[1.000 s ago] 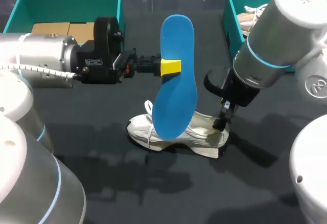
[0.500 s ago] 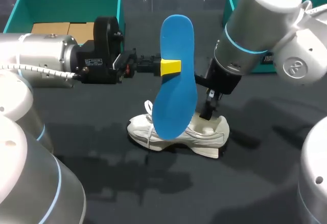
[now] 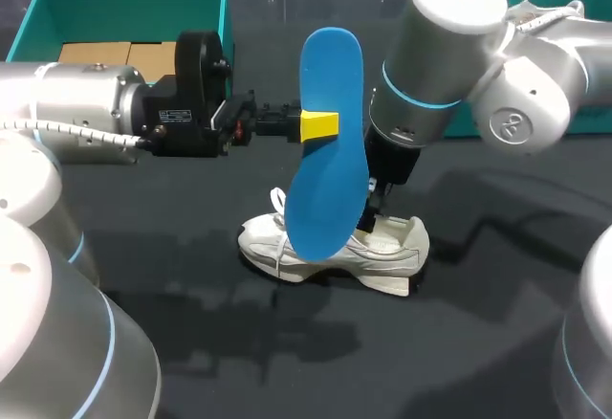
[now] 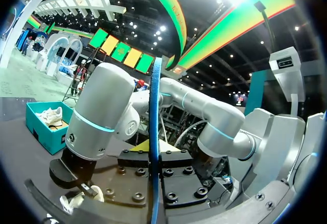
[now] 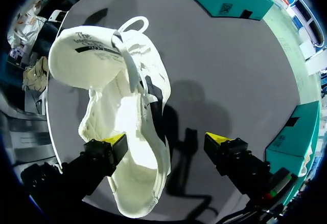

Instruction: Take the shoe out of the shoebox, open the shoe tongue, remove and reinsert the insole, then place the shoe into the shoebox

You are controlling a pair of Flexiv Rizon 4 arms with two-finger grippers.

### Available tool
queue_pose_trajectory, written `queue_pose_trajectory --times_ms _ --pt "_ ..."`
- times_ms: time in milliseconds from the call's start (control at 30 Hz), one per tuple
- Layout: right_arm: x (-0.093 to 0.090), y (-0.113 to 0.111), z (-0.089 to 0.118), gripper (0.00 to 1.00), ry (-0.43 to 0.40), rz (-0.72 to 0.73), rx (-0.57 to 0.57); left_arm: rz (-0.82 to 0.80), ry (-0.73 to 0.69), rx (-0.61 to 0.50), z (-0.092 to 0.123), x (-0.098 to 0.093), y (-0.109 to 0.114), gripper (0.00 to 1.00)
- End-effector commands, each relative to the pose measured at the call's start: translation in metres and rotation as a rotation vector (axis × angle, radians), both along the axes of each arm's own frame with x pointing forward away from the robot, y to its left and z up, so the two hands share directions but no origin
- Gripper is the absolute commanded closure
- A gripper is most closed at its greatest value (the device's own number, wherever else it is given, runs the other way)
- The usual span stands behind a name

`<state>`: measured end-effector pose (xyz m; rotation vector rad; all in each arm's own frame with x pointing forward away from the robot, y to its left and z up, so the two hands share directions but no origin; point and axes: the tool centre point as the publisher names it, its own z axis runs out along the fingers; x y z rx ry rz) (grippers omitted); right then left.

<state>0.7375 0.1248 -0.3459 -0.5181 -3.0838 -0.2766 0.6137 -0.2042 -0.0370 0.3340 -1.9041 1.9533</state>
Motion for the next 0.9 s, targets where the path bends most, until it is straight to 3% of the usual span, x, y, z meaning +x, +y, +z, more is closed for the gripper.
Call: queue_pose_trajectory --times_ms 33,200,367,433,467,500,567,600,900 --pt "0.005 0.007 -0.014 0.00 0.007 -0.001 -0.004 0.003 0.000 -0.002 -0.001 -0.001 -0.002 1.00" --pt "0.007 0.008 -0.023 0.02 0.015 -0.002 -0.011 0.003 0.000 -0.002 -0.001 -0.001 -0.002 1.00" --pt "0.008 0.010 -0.031 0.16 0.030 0.004 -0.015 0.003 0.000 -0.002 -0.001 -0.001 -0.002 1.00" --pt "0.008 0.011 -0.032 0.33 0.034 0.008 -0.015 0.003 0.000 -0.002 -0.001 -0.001 -0.002 1.00" --pt "0.007 0.011 -0.033 0.46 0.036 0.009 -0.015 0.003 0.000 -0.002 -0.001 -0.001 -0.002 1.00" --pt "0.007 0.012 -0.034 0.52 0.038 0.010 -0.015 0.003 0.000 -0.002 -0.001 -0.001 -0.002 1.00" --pt "0.006 0.013 -0.035 0.79 0.042 0.013 -0.016 0.003 0.000 -0.002 -0.001 -0.001 -0.002 1.00" --pt "0.005 0.013 -0.036 0.98 0.044 0.015 -0.017 0.003 0.000 -0.002 -0.001 -0.001 -0.002 1.00" --pt "-0.004 0.014 -0.026 1.00 0.049 0.025 -0.040 0.003 0.000 -0.002 -0.001 -0.001 -0.002 1.00"
